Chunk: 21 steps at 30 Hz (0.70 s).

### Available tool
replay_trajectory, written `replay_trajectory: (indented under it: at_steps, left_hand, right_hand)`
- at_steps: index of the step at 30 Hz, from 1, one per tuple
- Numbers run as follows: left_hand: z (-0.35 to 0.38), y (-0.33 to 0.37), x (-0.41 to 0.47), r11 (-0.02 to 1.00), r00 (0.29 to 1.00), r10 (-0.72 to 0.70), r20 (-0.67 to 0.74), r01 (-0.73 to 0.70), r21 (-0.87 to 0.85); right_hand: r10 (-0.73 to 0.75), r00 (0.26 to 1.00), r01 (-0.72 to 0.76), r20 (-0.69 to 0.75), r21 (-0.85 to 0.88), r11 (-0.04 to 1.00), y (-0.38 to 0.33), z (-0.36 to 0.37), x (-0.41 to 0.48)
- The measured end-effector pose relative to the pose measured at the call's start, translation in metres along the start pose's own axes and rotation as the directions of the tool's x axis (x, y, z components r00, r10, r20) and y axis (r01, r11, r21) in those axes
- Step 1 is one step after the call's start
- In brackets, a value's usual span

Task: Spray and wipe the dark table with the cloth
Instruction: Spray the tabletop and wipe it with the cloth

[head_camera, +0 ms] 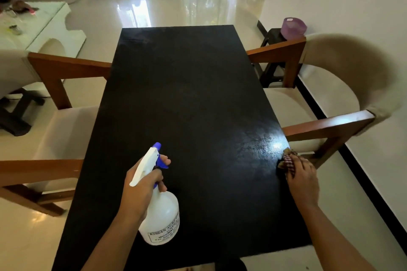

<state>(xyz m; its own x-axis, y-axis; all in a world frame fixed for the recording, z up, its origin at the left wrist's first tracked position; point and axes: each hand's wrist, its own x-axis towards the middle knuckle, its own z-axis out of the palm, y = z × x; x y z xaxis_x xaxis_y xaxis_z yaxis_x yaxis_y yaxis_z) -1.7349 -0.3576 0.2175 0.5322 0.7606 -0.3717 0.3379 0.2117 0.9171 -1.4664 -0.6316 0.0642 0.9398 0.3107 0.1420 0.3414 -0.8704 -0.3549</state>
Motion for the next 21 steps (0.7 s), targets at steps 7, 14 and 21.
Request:
replay_trajectory:
  at_steps: [7, 14, 21]
  left_hand:
    - [0.026, 0.037, 0.046, 0.999, 0.976, 0.035, -0.215, -0.041, -0.024]
    - [0.048, 0.051, 0.110, 0.999, 0.909, -0.010, -0.416, -0.008, -0.042]
    - [0.052, 0.056, 0.134, 0.999, 0.844, -0.053, -0.534, 0.038, -0.039]
  right_hand:
    - [-0.569, 0.803, 0.526, 0.176, 0.237, 0.817, -0.159, 0.057, 0.091]
    - [-0.806, 0.381, 0.816, 0.454, 0.245, 0.523, -0.306, 0.152, 0.168]
    - [-0.502, 0.764, 0.510, 0.405, 0.097, 0.855, -0.324, 0.169, 0.269]
